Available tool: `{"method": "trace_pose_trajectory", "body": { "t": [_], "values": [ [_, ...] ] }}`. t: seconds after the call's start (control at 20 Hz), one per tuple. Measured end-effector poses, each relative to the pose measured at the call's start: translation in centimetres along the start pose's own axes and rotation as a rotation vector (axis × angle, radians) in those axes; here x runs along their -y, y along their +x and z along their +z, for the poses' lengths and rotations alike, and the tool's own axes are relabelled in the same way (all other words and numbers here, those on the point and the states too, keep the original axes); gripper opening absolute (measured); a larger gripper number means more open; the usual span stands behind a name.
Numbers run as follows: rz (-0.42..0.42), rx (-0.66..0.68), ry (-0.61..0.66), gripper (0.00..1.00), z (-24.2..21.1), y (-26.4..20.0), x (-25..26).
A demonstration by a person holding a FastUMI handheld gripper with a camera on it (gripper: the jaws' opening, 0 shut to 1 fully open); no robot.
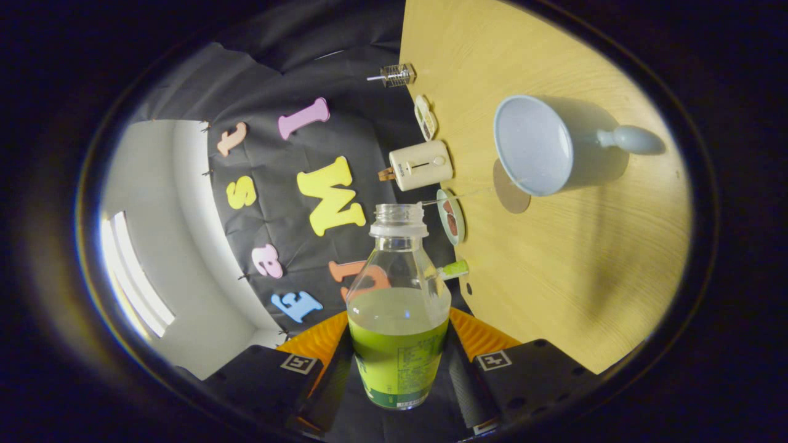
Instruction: Take the bottle from table, then pour the juice into the cup, finally place the bottle on the coaster
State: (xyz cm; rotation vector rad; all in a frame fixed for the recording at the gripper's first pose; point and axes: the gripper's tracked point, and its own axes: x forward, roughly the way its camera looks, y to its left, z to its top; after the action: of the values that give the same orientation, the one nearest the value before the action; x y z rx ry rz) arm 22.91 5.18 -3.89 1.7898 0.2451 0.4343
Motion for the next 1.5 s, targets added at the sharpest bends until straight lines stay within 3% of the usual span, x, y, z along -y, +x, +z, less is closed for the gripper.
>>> {"method": "trace_pose_trajectory", "body": {
  "t": [0.65,1.5],
  "values": [
    [0.062,-0.009,0.138,0.79,0.5,-0.2,-1.2],
    [0.100,-0.047,0.223,0.79,0.7,-0.2,-1.5]
  ]
}}
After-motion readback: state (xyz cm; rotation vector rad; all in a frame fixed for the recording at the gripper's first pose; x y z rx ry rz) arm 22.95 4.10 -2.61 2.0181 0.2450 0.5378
